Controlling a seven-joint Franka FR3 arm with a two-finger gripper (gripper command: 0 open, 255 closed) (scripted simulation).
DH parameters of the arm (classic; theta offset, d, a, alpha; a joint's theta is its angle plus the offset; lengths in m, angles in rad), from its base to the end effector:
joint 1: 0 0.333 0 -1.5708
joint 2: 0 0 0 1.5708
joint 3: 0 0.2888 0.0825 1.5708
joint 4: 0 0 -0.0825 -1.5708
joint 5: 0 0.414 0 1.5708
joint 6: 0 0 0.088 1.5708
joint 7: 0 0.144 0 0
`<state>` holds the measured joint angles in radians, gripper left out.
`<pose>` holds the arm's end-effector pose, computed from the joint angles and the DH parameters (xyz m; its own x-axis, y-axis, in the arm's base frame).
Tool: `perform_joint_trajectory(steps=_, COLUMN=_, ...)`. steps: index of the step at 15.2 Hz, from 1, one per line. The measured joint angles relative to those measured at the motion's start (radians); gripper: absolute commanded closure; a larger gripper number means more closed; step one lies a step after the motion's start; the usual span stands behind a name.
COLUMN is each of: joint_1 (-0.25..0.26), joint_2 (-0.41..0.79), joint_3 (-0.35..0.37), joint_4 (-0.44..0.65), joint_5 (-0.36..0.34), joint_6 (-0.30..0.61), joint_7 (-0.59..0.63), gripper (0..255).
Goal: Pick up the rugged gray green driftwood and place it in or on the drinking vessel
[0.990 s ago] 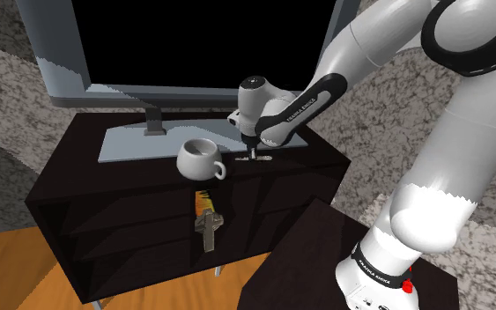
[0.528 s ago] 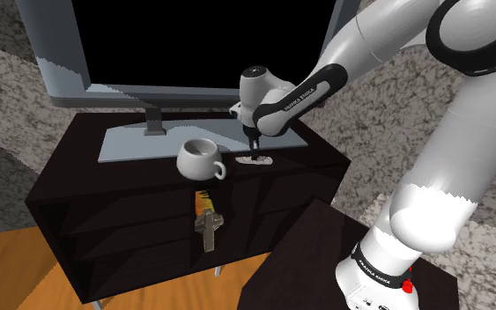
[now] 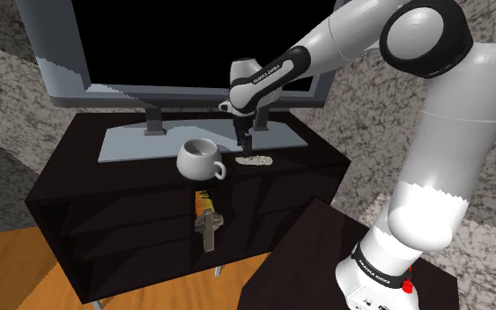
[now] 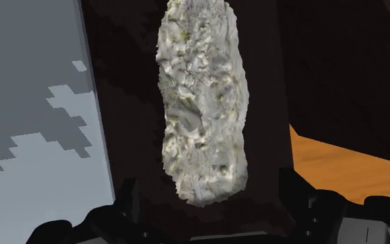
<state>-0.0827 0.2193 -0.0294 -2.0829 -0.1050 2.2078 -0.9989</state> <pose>0.5764 -0.0718 0.2305 0.5724 0.8106 -0.1234 0.8137 -0.5801 -0.0359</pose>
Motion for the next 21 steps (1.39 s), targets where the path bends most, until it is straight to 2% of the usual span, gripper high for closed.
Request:
perform_joint_trajectory(steps=3, joint_1=-0.010, joint_2=0.037, joint_3=0.012, joint_4=0.027, joint_5=0.040, joint_6=-0.011, joint_7=-0.056, gripper=0)
perform_joint_trajectory(steps=8, joint_1=-0.014, joint_2=0.074, joint_3=0.012, joint_4=0.006, joint_5=0.043, joint_6=0.043, joint_7=-0.063, gripper=0)
perform_joint_trajectory(steps=14, joint_1=-0.014, joint_2=0.080, joint_3=0.012, joint_4=0.004, joint_5=0.043, joint_6=0.052, joint_7=-0.063, gripper=0)
perform_joint_trajectory(steps=15, joint_1=-0.014, joint_2=0.080, joint_3=0.012, joint_4=0.004, joint_5=0.043, joint_6=0.052, joint_7=-0.063, gripper=255)
perform_joint_trajectory(steps=21, joint_1=-0.014, joint_2=0.079, joint_3=0.012, joint_4=0.004, joint_5=0.043, joint_6=0.052, joint_7=-0.064, gripper=255)
